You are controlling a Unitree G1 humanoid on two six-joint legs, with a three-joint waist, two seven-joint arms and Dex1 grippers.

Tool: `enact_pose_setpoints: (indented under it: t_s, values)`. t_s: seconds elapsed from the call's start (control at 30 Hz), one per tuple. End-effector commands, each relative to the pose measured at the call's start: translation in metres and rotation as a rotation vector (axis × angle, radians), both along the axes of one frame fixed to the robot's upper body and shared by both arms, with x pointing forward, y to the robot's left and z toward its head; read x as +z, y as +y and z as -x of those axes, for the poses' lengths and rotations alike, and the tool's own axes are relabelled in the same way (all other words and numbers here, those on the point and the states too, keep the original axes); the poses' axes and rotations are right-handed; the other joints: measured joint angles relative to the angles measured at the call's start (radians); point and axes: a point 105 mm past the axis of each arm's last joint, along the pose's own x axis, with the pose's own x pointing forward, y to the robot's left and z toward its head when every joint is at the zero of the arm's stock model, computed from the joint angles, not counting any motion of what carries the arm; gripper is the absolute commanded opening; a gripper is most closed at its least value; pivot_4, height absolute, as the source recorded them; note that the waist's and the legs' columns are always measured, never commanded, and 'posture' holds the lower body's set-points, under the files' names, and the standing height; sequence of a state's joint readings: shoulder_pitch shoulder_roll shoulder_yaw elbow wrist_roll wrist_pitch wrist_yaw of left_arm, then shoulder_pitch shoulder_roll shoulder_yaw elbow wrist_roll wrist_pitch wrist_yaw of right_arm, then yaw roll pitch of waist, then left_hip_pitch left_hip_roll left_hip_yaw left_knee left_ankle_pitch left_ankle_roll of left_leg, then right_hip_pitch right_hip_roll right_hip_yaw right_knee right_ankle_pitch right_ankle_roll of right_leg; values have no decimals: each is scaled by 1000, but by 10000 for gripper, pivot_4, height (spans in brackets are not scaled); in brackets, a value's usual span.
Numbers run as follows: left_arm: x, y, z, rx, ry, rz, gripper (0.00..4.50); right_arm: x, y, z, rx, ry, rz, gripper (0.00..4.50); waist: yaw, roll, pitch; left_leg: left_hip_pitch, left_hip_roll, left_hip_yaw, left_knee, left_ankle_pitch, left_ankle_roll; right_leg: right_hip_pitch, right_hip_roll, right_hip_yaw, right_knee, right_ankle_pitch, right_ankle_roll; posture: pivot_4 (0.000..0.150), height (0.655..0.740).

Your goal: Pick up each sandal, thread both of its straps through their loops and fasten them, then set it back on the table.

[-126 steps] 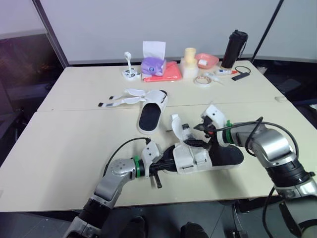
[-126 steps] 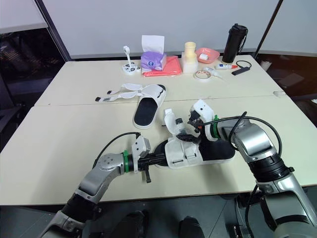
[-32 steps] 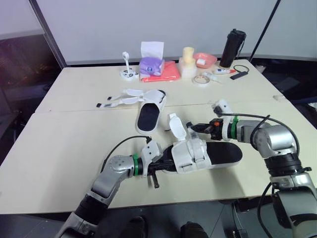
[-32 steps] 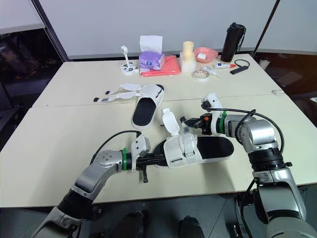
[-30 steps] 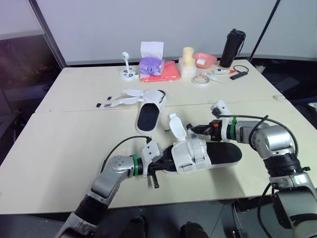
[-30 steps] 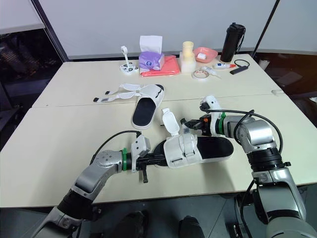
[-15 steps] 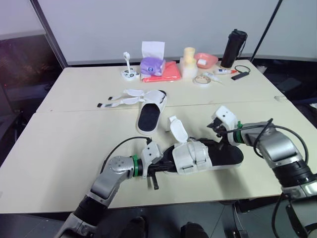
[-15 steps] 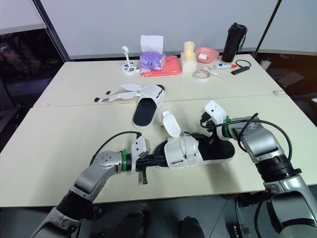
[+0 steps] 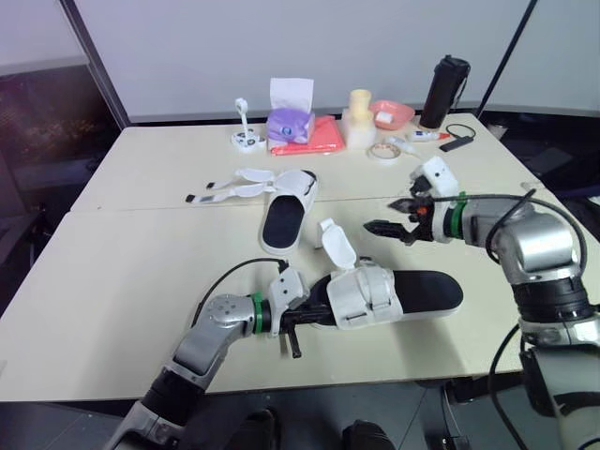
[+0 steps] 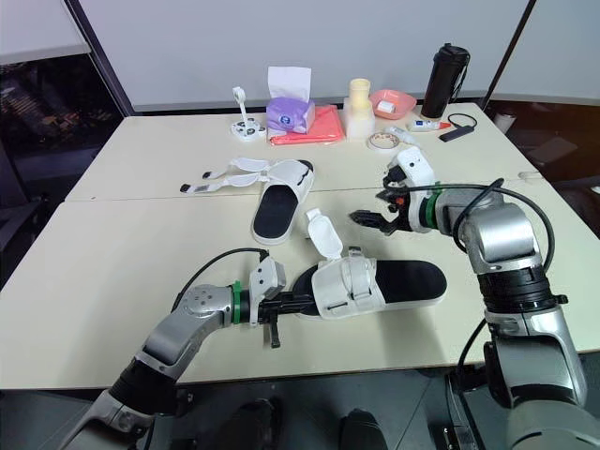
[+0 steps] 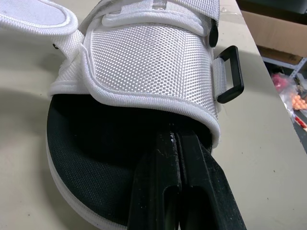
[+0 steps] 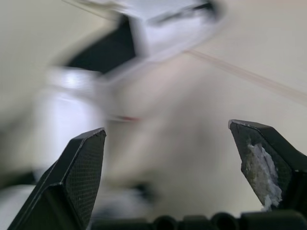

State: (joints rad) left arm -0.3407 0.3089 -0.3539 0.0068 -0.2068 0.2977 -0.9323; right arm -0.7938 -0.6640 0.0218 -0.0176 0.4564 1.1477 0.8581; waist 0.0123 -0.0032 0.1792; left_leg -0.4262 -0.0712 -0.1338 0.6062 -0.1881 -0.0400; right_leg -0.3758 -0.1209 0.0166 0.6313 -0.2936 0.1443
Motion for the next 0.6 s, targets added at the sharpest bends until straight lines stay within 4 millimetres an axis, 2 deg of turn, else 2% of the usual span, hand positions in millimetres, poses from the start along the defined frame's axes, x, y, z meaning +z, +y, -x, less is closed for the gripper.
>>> enact_pose_setpoints:
  t_s: [0.03, 0.3, 0.6]
  values:
    - [-25, 3, 5, 3, 76, -74, 0, 11, 13, 12, 62, 23, -59, 44290, 0, 0, 0, 0, 0, 0, 0, 0, 0, 0, 0, 0, 0, 0, 0, 1500, 7400]
    - [-24, 4, 5, 14, 73, -72, 0, -18, 28, 6, 84, 127, -60, 44290, -1, 0, 0, 0, 0, 0, 1, 0, 0, 0, 0, 0, 0, 0, 0, 1500, 7400]
    - [-24, 6, 4, 35, 69, -70, 0, -26, 49, -2, 169, 179, -104, 44290, -3, 0, 0, 0, -1, 1, 1, 0, 0, 0, 0, 0, 1, 0, 0, 1500, 7400]
